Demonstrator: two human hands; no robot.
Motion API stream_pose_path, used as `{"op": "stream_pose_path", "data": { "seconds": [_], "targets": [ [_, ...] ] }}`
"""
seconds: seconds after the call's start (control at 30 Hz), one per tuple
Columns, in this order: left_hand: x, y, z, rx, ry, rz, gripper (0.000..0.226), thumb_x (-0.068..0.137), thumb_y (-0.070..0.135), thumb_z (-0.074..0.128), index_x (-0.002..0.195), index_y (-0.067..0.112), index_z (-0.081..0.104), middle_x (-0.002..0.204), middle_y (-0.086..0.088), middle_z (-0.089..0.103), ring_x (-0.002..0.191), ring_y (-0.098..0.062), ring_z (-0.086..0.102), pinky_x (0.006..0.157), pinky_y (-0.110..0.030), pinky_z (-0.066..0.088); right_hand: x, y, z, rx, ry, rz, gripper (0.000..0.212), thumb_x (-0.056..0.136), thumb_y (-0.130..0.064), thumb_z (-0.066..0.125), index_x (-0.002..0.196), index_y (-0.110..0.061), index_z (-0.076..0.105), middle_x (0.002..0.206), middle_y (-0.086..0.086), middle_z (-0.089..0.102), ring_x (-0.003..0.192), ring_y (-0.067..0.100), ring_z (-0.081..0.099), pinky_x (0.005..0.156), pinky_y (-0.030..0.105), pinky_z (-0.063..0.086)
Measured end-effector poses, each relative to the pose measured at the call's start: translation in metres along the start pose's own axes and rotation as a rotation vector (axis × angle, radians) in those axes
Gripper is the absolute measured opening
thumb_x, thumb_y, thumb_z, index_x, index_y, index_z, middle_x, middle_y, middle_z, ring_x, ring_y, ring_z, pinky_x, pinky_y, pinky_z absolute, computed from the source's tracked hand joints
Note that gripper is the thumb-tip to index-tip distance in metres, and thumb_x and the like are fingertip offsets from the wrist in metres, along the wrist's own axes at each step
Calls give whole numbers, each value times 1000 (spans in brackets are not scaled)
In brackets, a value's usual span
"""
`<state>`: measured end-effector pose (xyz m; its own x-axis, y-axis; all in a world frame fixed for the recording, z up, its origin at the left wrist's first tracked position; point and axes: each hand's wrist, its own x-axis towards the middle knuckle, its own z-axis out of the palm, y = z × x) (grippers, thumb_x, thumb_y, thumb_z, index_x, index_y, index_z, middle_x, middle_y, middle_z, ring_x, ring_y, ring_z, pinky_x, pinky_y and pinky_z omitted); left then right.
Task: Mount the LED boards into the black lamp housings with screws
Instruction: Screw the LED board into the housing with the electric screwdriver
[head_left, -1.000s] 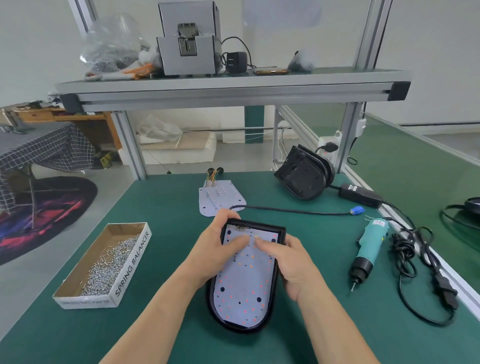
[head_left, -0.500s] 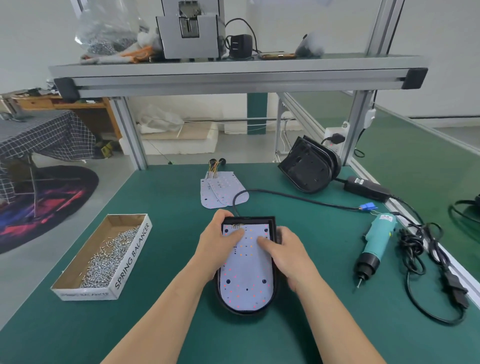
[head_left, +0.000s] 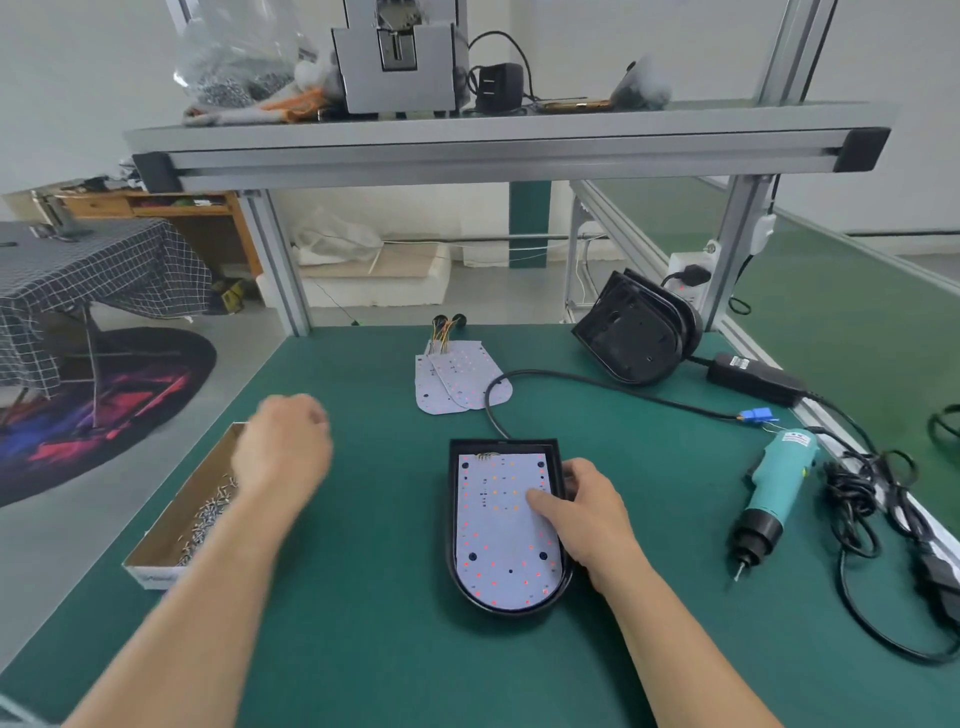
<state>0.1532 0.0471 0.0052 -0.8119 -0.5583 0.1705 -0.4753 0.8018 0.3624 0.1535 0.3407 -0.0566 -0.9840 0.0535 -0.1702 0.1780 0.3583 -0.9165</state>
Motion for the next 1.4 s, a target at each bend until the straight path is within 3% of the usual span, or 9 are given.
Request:
{"op": "stream_pose_path", "data": {
  "seconds": [0.1, 0.2, 0.37, 0.5, 0.8, 1.0, 1.1, 1.23, 1.4],
  "targets": [
    [12, -49, -13, 239, -216, -39, 15, 92, 15, 62, 97, 13, 76, 97, -8, 73, 87, -28, 68, 80, -37, 57, 0, 1, 1, -23, 14, -20, 21, 83, -22, 74, 100, -21, 61, 97, -6, 71, 92, 19, 68, 87, 43, 56],
    [11, -67, -14, 157, -306, 25, 16, 95, 18, 62, 87, 25, 74, 93, -4, 74, 76, -24, 65, 81, -38, 57, 0, 2, 1, -47, 18, -31, 22, 83, -23, 74, 101, -20, 61, 98, -6, 71, 93, 19, 68, 88, 43, 55],
    [9, -89, -8, 199, -327, 68, 23, 90, 16, 70, 106, 31, 77, 110, 2, 75, 86, -18, 67, 84, -30, 54, 0, 2, 1, -44, 19, -32, 20, 81, -24, 74, 96, -23, 60, 94, -8, 70, 89, 17, 68, 85, 40, 56],
    [8, -91, -1, 141, -205, 84, 25, 83, 12, 76, 64, 28, 71, 79, 9, 71, 76, -16, 65, 73, -30, 52, 1, 2, 1, -56, 24, -33, 19, 80, -25, 74, 94, -23, 61, 92, -9, 69, 88, 15, 67, 83, 37, 55],
    [8, -98, 1, 80, 3, 103, 26, 86, 23, 78, 63, 33, 71, 64, 9, 68, 65, -20, 61, 61, -31, 44, 0, 1, -1, -60, 15, -47, 19, 81, -26, 74, 94, -23, 61, 92, -9, 69, 88, 16, 67, 84, 37, 55],
    [5, -101, -2, -366, -53, -152, 16, 83, 19, 81, 69, 16, 73, 57, -5, 70, 50, -22, 54, 55, -28, 42, -1, 2, -1, -46, 10, -42, 20, 81, -27, 73, 96, -24, 61, 93, -9, 71, 88, 14, 68, 84, 38, 56],
    [4, -91, -12, -993, -145, -353, 8, 90, 5, 70, 93, -2, 71, 78, -17, 70, 62, -17, 54, 59, -30, 49, 0, 2, -1, -53, 6, -41, 20, 81, -27, 73, 96, -25, 61, 92, -10, 70, 87, 13, 67, 83, 37, 56],
    [-25, -25, -30, -1804, -632, -507, 3, 88, 4, 58, 90, 3, 60, 74, -4, 63, 58, -2, 59, 55, -5, 49, 1, 2, -2, -59, 6, -40, 21, 83, -27, 73, 99, -23, 61, 91, -9, 69, 86, 13, 67, 80, 33, 55],
    [-84, 65, 4, -1943, -1116, -669, 8, 85, 12, 60, 82, 4, 59, 74, -2, 52, 50, -10, 55, 43, -12, 47, -2, -1, -2, -44, 8, -25, 21, 82, -26, 73, 99, -23, 61, 93, -7, 70, 89, 16, 68, 84, 40, 57]
  ]
}}
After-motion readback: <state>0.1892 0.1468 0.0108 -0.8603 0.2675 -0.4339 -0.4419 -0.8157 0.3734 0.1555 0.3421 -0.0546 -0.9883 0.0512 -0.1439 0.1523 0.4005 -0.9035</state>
